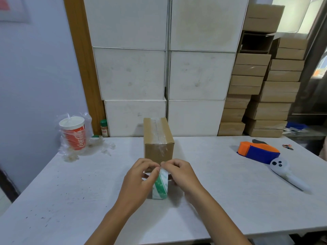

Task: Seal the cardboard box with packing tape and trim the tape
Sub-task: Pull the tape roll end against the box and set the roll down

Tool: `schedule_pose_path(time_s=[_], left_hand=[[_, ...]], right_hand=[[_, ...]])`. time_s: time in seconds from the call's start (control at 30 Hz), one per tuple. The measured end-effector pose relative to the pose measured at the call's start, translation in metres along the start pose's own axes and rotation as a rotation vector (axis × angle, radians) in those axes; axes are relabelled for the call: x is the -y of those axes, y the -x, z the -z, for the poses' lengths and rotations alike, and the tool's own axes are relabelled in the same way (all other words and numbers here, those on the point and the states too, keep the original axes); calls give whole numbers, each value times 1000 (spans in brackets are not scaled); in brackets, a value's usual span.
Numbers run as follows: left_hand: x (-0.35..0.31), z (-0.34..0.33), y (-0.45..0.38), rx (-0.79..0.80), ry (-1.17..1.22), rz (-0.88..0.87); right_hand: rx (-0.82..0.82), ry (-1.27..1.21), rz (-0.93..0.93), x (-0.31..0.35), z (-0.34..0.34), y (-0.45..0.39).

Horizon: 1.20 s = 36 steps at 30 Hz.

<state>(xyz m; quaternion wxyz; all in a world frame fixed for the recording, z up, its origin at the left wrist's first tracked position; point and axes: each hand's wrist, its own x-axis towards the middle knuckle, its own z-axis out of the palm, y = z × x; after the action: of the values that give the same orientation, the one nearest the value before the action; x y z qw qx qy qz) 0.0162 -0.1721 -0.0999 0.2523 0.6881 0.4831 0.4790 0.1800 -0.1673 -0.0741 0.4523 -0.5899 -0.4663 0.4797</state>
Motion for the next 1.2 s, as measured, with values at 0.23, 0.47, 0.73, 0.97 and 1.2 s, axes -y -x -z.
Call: schedule_pose_path(time_s=[0.23,0.47,0.73,0.97,1.2], left_hand=[[0,1,1,-11,69,118],[4,7,4,-30,255,298],[11,9,8,135,227,371],[25,17,12,202,18,328],[26,23,9,157,-515,132]], right_hand=[[-7,-118,-9,5,1,4],[-6,-124,113,5,2,5],[-27,25,189,7,-5,7],[11,264,206,-8,-20,1],[86,477,281,-13,-23,0]])
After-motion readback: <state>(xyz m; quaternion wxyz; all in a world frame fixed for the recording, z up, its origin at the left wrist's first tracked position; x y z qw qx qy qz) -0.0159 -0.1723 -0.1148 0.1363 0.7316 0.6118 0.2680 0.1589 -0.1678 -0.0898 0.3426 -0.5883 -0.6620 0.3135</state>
